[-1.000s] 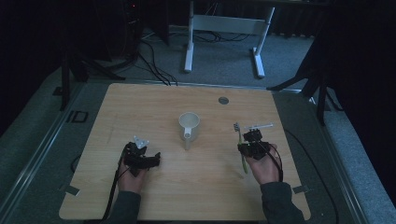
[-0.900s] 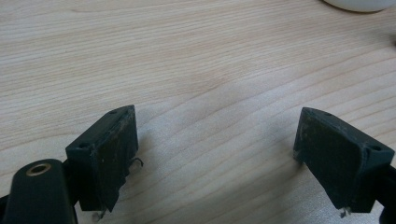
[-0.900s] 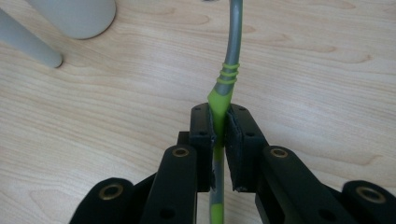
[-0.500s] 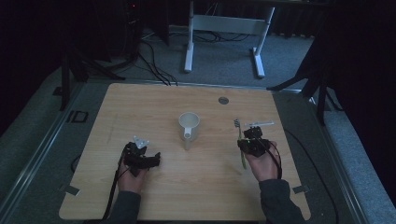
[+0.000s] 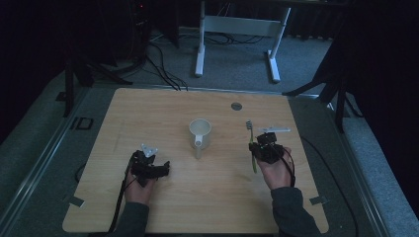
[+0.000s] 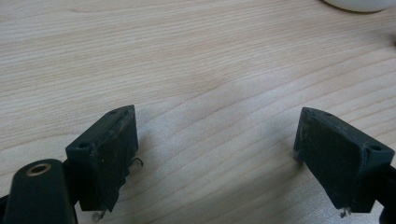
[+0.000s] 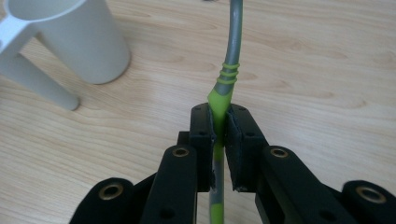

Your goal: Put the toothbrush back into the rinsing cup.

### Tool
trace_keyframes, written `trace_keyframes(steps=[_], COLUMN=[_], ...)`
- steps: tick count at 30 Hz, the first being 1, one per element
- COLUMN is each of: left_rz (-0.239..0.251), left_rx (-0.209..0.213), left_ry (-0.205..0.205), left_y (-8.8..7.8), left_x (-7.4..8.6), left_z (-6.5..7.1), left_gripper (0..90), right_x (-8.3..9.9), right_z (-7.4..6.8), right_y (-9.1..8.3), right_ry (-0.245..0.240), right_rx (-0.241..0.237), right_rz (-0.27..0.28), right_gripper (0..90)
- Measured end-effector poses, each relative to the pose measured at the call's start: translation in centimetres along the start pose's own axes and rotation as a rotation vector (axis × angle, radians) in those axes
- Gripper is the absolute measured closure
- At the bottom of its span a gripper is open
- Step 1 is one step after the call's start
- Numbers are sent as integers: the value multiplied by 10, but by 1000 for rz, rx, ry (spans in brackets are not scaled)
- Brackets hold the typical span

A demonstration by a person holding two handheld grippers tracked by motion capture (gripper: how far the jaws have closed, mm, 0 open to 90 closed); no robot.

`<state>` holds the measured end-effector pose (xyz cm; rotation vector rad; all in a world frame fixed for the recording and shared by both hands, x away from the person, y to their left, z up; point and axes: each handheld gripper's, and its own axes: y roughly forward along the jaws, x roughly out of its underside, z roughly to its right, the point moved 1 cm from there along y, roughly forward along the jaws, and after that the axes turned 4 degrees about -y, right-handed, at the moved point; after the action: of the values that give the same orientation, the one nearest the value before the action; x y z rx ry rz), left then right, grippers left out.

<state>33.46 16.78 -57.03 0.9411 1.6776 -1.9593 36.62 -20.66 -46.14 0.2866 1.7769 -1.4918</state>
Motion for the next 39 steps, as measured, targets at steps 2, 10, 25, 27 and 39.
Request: trace_keyframes(steps=[2, 10, 25, 27, 39], left_rz=[0, 0, 0, 0, 0], left_rx=[0, 0, 0, 0, 0], left_ry=[0, 0, 1, 1, 0], left_y=[0, 0, 0, 0, 0], left_x=[0, 0, 0, 0, 0], left_z=[0, 0, 0, 0, 0], left_gripper=[142, 142, 142, 142, 142], right_x=[0, -3, -7, -7, -10], right_z=[-1, -3, -4, -5, -4], right_y=[1, 3, 5, 5, 7], right_ry=[-7, -14, -17, -18, 1], right_rx=[-7, -18, -24, -24, -40], right_rz=[11, 49, 108, 126, 174], right_gripper=[814, 814, 814, 814, 814])
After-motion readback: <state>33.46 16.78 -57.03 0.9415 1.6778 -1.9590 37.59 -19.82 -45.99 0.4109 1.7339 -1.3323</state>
